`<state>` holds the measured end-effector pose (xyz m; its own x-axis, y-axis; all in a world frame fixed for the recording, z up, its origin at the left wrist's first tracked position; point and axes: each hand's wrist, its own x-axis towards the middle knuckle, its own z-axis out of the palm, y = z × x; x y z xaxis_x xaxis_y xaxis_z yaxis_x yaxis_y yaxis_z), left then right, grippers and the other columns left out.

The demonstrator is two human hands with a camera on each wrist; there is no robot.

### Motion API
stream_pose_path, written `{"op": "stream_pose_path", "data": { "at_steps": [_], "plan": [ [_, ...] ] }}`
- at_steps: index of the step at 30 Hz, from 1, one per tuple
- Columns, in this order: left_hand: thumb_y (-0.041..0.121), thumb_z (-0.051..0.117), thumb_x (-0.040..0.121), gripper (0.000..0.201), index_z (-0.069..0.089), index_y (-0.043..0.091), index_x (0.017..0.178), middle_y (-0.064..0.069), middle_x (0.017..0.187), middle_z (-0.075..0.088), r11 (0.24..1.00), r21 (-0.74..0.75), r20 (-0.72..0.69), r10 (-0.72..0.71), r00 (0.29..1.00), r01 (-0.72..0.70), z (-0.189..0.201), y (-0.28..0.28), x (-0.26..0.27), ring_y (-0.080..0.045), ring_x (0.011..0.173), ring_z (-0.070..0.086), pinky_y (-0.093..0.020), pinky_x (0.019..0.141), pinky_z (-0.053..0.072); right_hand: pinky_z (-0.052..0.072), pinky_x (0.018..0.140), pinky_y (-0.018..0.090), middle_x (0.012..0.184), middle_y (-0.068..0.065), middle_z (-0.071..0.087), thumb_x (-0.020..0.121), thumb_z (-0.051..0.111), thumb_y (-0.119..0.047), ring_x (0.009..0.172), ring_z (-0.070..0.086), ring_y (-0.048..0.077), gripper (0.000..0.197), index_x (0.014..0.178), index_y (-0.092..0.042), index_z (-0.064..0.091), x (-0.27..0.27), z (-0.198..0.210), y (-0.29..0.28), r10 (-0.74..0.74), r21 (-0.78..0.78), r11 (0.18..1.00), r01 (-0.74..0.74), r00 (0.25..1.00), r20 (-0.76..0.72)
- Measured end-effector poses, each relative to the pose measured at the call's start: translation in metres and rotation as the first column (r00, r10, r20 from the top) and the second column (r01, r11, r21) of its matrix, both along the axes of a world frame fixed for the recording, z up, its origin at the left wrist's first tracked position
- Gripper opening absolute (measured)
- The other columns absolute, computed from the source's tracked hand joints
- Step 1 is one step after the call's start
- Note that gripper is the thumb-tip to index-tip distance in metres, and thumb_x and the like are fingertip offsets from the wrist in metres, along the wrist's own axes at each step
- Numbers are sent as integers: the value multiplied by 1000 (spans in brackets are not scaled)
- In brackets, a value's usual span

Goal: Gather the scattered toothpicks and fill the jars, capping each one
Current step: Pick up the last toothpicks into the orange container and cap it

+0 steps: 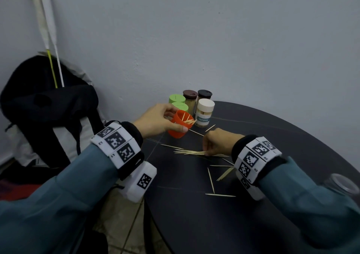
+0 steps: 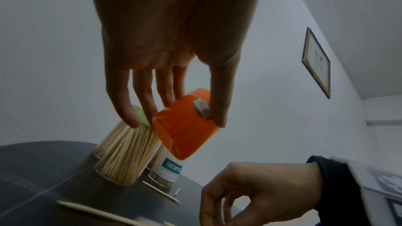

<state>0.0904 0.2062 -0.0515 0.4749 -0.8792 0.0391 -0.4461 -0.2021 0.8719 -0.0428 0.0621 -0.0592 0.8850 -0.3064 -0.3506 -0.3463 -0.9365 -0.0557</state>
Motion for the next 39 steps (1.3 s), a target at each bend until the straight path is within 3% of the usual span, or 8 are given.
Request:
{"op": "stream_pose_path", "data": {
  "at_steps": [5,9,16,21,26,31,36,39],
  "plan": [
    [19,76,73,59,51,11,126,0,118,55,1000,12,24,-3,1000,3,1,-5,-3,-12,108,50,-24,92,39,38,74,17,112,10,64,92,55,-18,104,58,20,24,110,-4,63,-9,-1,-2,-31,-35,999,29,999,-38],
    [19,77,72,61,51,11,127,-2,120,56,1000,13,30,-20,999,19,2,-11,-9,-14,110,52,-26,94,42,40,77,22,112,10,63,93,53,-17,89,52,16,23,109,-5,62,-18,0,-5,-61,-59,997,59,997,-39],
    [18,77,73,57,51,13,124,1,116,53,999,9,27,-48,998,48,5,-24,-21,-14,110,50,-30,95,43,44,87,29,114,11,59,95,48,-21,102,56,23,23,110,-7,58,-36,9,-14,-151,-76,985,153,988,24],
    [19,78,71,57,53,12,122,-2,117,57,996,-3,30,-94,995,95,3,-37,-28,-19,112,53,-36,100,44,37,64,6,95,6,71,96,44,-14,73,54,5,8,91,-12,51,-58,27,-24,-177,40,984,173,965,194],
    [19,81,69,54,56,14,116,-1,111,59,994,-17,52,-110,993,111,0,-50,-35,-15,106,55,-26,92,44,35,57,5,88,3,70,96,44,-12,62,48,-4,11,86,-14,46,-77,46,-32,-195,1,979,203,940,279],
    [21,83,67,64,54,11,123,-4,115,59,993,6,69,-120,990,120,-3,-58,-43,-18,107,55,-32,95,47,36,62,17,78,0,62,96,44,-13,70,52,15,8,88,-14,45,-82,72,-25,-151,-99,977,188,941,302],
    [21,83,66,62,56,12,120,-1,109,59,991,8,83,-137,987,137,-5,-63,-49,-16,102,55,-31,94,47,36,70,27,84,-3,54,95,46,-18,79,48,15,6,89,-18,47,-59,83,-5,-36,-317,945,77,990,134],
    [21,85,64,58,59,14,115,-1,105,63,989,-1,70,-150,986,150,-6,-65,-51,-17,100,58,-33,94,49,42,75,28,90,0,60,92,54,-20,88,55,18,7,96,-15,57,-46,86,0,7,-270,962,41,985,172]
  ]
}}
